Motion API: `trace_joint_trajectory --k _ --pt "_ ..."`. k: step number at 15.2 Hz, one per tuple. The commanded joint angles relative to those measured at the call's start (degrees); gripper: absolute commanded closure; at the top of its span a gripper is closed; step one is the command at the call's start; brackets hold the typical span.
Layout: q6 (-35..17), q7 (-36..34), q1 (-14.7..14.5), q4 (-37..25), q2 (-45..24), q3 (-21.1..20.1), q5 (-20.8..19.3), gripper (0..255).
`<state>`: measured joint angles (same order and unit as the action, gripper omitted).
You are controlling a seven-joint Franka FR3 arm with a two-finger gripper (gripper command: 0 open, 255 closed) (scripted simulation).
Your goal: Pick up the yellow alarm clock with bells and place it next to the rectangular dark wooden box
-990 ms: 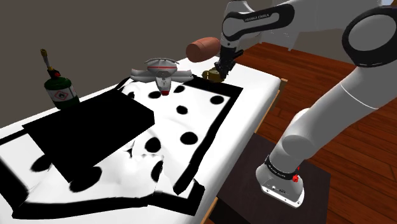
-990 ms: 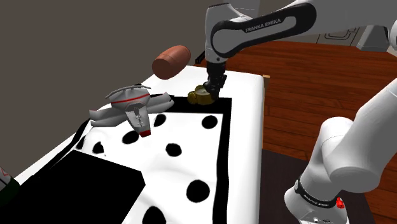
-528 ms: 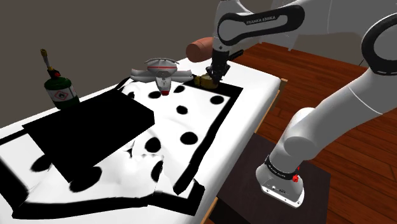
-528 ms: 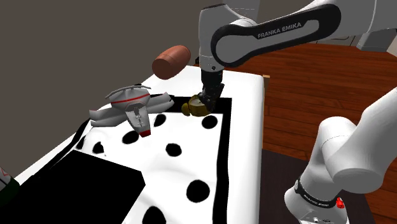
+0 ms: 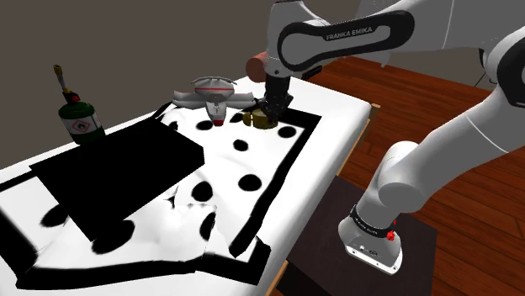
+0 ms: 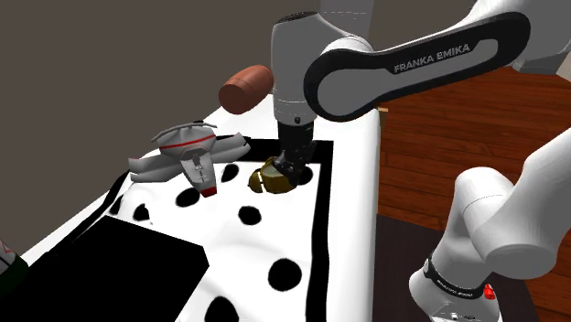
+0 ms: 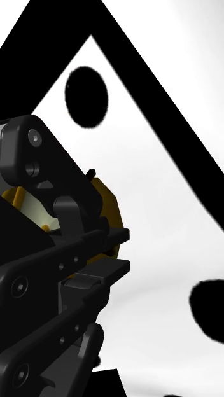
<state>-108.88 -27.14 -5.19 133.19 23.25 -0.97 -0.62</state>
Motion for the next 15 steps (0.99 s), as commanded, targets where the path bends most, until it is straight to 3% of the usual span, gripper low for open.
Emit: trace_joint_trajectory --k 1,15 --pt "0.48 -2.81 -1.21 -0.07 0.43 -2.01 0.94 255" --pt "0.41 -22.69 -8.79 -7.22 -6.42 -16.24 5.33 255"
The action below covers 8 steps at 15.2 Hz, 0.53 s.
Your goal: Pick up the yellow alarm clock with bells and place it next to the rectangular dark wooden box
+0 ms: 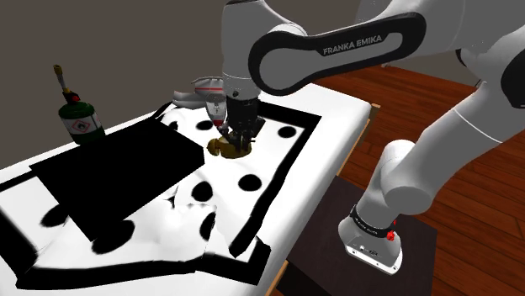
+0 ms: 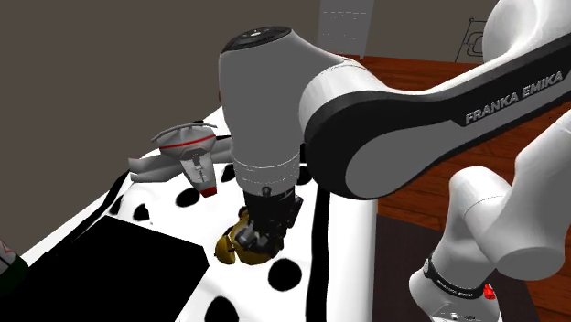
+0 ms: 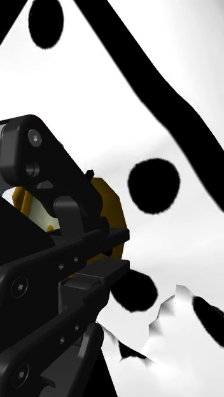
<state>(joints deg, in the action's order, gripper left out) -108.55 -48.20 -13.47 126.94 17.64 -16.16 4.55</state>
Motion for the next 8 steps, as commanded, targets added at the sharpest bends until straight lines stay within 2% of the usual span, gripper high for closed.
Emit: trace_joint_trajectory --k 1,8 --pt "0.07 -3.10 -0.96 -1.95 -1.76 -2.03 0.18 255" --pt "0.46 -13.88 -4.09 -10.65 -10.16 -8.63 -1.44 255"
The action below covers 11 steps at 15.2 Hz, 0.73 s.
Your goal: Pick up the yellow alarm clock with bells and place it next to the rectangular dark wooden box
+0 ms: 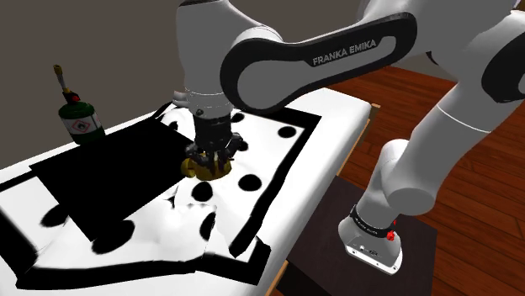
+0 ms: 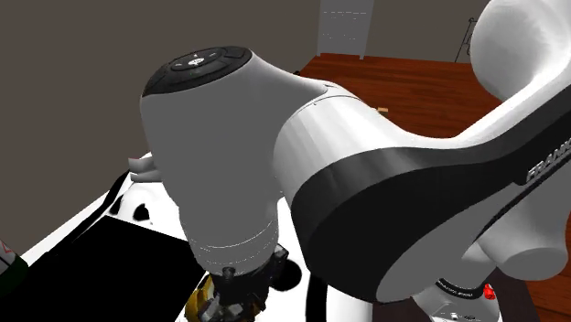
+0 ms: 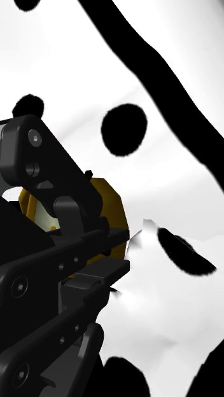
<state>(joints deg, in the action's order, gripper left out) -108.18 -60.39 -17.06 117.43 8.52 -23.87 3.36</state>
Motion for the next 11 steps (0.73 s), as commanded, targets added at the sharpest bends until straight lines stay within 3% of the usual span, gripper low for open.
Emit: trace_joint_trajectory --k 1,10,11 --pt "0.24 -3.29 -1.00 -2.64 -2.49 -1.80 -0.77 255" --pt "3.45 -17.53 -7.39 -19.24 -17.87 -7.64 -8.23 255" --pt "2.70 -17.57 -7.42 -18.57 -17.95 -7.58 -8.29 255"
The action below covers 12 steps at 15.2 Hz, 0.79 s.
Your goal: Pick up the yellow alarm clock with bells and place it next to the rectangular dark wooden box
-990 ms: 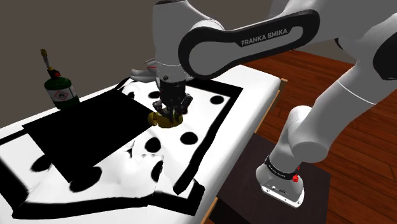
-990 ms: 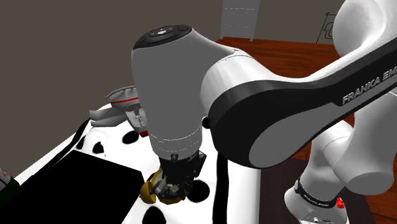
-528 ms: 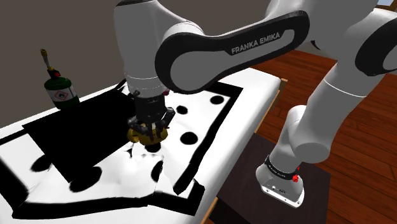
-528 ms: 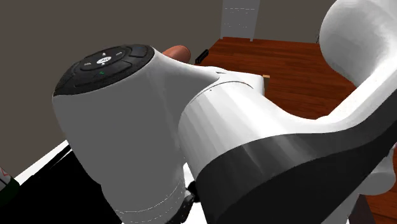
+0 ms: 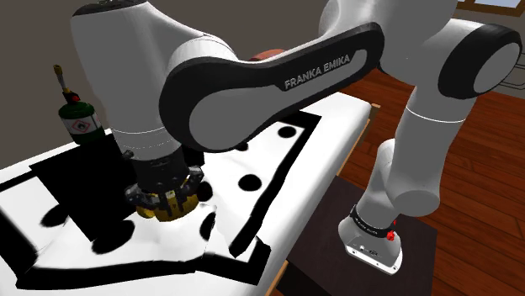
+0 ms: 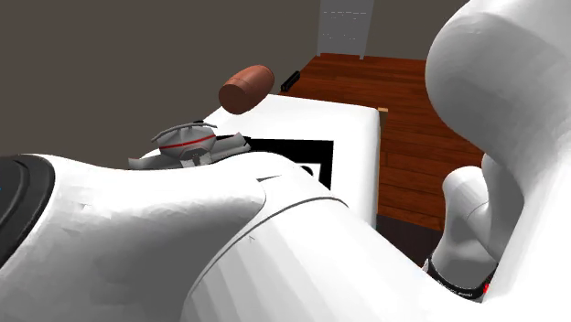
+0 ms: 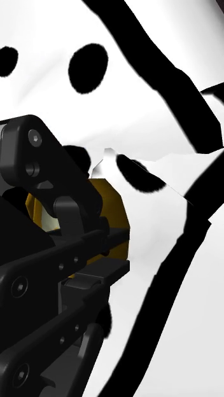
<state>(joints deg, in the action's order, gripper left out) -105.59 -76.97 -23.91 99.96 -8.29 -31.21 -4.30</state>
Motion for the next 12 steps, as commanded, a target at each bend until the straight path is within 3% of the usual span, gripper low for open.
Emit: trace_joint_trajectory --k 1,12 --pt "-0.63 -1.04 -0.58 -0.45 -1.24 -0.21 -0.69 255" --pt "-8.53 -1.94 -0.76 5.76 -3.25 0.13 -2.03 255"
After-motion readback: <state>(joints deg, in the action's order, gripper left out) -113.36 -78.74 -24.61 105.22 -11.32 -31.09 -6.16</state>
